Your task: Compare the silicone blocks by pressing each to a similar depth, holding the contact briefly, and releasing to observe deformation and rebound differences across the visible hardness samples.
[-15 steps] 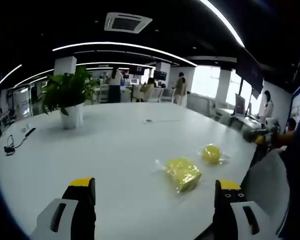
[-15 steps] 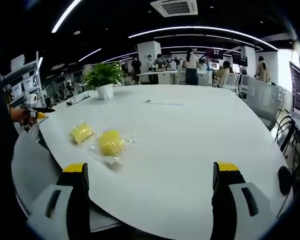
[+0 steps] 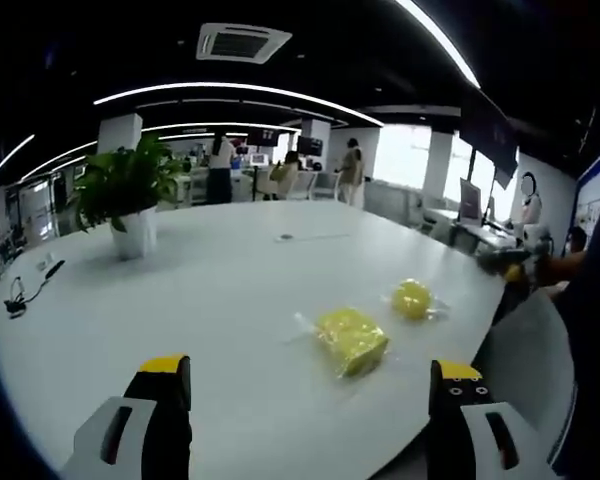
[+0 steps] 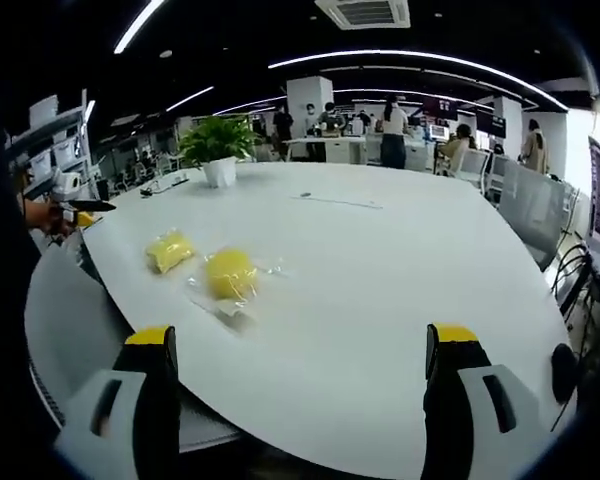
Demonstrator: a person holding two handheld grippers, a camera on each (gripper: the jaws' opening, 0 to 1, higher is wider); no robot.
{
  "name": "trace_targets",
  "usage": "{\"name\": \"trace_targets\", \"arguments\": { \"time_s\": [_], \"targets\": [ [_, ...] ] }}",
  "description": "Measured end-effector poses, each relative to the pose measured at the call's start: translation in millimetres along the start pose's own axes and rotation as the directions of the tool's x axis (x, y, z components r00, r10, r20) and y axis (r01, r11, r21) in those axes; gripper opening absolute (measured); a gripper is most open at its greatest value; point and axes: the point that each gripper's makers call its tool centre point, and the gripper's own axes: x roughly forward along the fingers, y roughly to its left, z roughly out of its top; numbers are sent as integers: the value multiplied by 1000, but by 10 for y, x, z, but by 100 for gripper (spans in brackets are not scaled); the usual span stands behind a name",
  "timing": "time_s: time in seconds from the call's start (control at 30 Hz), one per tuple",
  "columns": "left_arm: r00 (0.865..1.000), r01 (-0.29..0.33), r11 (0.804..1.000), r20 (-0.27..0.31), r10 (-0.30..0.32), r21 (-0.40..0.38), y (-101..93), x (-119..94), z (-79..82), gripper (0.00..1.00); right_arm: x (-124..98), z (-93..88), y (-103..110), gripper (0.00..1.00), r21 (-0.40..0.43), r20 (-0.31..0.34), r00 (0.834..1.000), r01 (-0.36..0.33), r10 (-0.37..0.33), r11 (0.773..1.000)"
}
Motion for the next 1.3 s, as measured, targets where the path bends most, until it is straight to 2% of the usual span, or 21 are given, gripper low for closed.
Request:
{"name": "trace_targets", "arguments": {
  "time_s": [0.1,0.2,0.37,0.5,0.67,0.83,0.97,1.3],
  "targets": [
    [1000,-5,1000,8,5,-26,133,-16,-61,100,56,57,104,97,-41,6,999,-33,33,999],
    [1000,-21,999,8,22,-42,223,-39,-93,100,97,107,151,97,-54,13,999,-34,35,998],
    [1000,-23,998,-6,23,-60,241,-40,-80,100,122,124,140,97,-14,31,999,-11,12,1000],
    [1000,-23,998,-3,23,-60,266,-13,-66,100,135,20,172,97,-8,4,1000,-22,22,1000],
    [1000,-7,998,-7,7,-62,285,68,-85,100,115,-1,116,97,1,14,1000,-9,9,1000],
    [1000,18,998,-16,-19,-64,217,114,-69,100,115,-69,55,97,21,9,1000,7,-7,1000],
    [998,55,993,-33,-59,-107,166,148,-89,100,53,-66,67,97,22,13,1000,17,-18,1000],
    [997,64,989,-27,-68,-132,257,292,-7,100,0,-53,64,97,38,26,999,31,-32,999]
  ]
}}
